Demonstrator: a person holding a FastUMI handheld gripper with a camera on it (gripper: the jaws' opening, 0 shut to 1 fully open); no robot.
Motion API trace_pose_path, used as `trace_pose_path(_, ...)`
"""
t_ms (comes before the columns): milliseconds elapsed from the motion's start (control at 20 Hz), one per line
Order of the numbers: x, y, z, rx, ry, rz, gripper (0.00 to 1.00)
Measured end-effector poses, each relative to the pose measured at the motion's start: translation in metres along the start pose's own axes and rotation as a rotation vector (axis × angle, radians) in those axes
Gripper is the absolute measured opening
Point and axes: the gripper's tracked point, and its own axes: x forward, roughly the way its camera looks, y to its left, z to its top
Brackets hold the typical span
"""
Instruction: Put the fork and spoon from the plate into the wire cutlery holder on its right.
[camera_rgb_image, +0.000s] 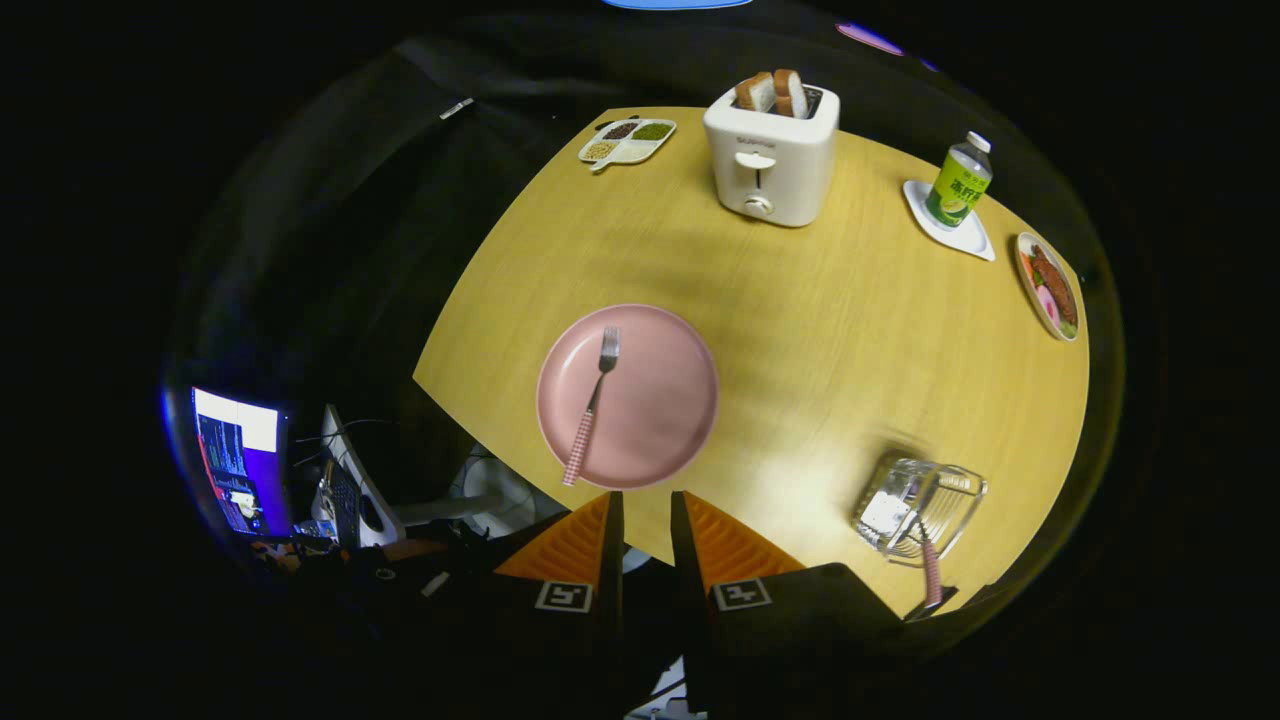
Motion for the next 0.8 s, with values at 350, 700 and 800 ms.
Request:
trace_pose_path(350, 0.089, 0.046, -0.001, 0.111, 0.043, 0.024, 0.39)
trace_pose_path(700, 0.133, 0.051, -0.004, 0.125, 0.091, -0.03, 0.47)
trace_pose_path(800, 0.144, 0.05, -0.007, 0.111, 0.114, -0.049, 0.47)
